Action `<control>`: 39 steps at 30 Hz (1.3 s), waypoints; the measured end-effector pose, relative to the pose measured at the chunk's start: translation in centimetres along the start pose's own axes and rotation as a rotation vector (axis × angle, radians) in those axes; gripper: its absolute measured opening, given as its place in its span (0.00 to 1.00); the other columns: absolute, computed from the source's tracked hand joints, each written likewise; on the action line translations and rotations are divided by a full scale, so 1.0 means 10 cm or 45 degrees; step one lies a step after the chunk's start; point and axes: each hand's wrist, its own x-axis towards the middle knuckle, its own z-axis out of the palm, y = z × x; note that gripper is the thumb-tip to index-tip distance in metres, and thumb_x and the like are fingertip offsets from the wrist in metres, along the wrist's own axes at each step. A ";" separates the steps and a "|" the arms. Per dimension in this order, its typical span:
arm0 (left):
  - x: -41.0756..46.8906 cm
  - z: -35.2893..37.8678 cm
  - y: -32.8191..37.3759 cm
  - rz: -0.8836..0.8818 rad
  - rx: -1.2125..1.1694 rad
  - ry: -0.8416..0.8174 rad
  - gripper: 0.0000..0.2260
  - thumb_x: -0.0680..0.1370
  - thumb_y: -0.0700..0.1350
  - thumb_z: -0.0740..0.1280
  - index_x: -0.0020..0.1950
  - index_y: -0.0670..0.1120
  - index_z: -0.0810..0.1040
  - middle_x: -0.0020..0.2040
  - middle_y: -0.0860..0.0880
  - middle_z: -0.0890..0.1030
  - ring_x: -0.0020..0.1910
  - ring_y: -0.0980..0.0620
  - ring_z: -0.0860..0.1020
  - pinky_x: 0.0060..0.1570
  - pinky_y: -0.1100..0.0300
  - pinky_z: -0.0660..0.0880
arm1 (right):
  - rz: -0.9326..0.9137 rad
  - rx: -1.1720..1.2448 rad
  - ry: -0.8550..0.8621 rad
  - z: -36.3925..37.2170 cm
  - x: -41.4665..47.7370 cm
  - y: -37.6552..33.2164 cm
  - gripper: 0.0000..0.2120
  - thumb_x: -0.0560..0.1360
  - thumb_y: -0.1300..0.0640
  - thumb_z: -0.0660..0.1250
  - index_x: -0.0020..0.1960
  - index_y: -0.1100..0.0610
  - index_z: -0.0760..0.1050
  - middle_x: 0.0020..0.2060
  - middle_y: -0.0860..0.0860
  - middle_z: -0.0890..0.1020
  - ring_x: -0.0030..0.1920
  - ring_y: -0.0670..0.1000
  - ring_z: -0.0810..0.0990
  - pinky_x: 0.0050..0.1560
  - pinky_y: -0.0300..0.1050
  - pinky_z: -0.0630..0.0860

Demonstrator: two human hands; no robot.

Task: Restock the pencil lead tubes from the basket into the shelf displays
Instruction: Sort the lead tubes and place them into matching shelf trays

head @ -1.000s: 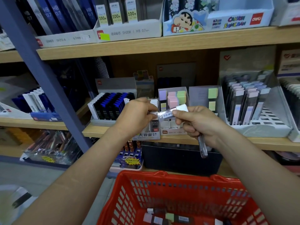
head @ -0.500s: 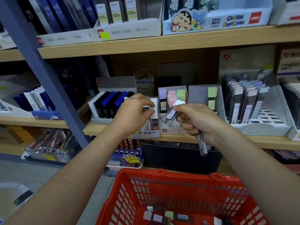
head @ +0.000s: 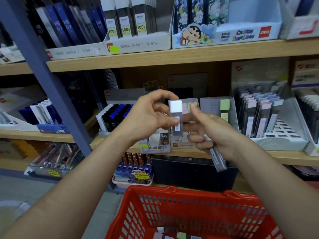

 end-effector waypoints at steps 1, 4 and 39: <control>0.00 -0.01 -0.01 0.004 -0.112 0.031 0.18 0.69 0.32 0.74 0.54 0.48 0.76 0.38 0.47 0.83 0.35 0.51 0.82 0.36 0.60 0.78 | 0.057 0.041 -0.066 -0.02 -0.02 0.01 0.25 0.76 0.37 0.61 0.59 0.55 0.79 0.51 0.57 0.85 0.24 0.43 0.65 0.19 0.32 0.58; -0.02 -0.03 -0.06 0.021 -0.301 -0.007 0.17 0.69 0.33 0.72 0.54 0.47 0.73 0.39 0.45 0.84 0.37 0.48 0.82 0.38 0.56 0.79 | 0.096 0.108 -0.288 -0.03 -0.06 0.01 0.22 0.78 0.44 0.61 0.61 0.59 0.78 0.53 0.62 0.84 0.22 0.41 0.63 0.17 0.30 0.56; 0.03 -0.04 -0.44 -0.027 0.638 0.309 0.09 0.73 0.39 0.74 0.46 0.52 0.79 0.42 0.55 0.79 0.40 0.58 0.78 0.41 0.74 0.73 | 0.007 0.615 0.471 0.06 0.07 0.06 0.14 0.79 0.56 0.60 0.35 0.56 0.72 0.21 0.46 0.65 0.19 0.44 0.60 0.16 0.34 0.57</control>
